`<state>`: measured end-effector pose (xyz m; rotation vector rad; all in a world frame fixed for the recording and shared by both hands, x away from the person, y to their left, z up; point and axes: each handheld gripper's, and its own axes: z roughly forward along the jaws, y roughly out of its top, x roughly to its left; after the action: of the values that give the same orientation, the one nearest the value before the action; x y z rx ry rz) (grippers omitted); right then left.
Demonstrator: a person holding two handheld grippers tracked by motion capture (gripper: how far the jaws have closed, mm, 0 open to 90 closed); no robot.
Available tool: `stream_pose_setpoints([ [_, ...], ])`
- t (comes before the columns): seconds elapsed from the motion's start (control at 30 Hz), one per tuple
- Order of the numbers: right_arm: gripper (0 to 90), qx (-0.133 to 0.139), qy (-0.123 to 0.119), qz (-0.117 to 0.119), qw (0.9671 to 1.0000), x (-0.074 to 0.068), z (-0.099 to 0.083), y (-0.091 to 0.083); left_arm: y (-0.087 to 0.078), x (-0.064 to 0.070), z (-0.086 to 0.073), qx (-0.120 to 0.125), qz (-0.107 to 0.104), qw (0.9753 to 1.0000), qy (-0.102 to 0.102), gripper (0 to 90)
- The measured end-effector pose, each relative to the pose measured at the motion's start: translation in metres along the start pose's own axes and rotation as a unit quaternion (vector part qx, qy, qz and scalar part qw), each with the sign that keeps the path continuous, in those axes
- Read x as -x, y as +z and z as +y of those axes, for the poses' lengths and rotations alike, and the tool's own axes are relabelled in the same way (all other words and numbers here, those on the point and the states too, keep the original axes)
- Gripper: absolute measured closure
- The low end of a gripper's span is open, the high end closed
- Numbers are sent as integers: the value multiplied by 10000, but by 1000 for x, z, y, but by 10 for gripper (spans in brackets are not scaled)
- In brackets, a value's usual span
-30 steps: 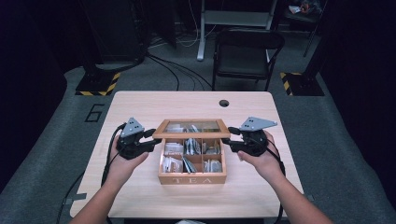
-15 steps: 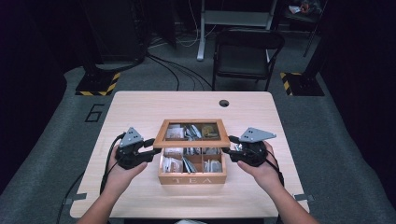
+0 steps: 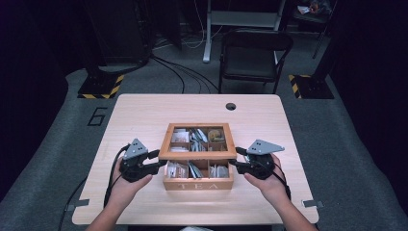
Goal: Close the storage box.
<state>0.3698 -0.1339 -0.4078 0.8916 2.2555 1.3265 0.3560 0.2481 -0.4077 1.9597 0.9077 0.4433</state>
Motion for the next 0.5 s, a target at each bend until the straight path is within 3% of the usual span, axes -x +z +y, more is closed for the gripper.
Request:
stream_pose_setpoints([
  [0.13, 520, -56, 10, 73, 10000, -1, -6, 0, 2, 1, -6, -14, -119, 9999, -37, 561],
  [0.23, 521, -60, 24, 104, 9999, -3, -11, 0, 4, 4, -11, -71, -149, 9998, 76, 561],
  [0.5, 531, -173, 134, 235, 9995, -6, -23, 3, 8, 8, -20, -101, -195, 9997, 84, 561],
])
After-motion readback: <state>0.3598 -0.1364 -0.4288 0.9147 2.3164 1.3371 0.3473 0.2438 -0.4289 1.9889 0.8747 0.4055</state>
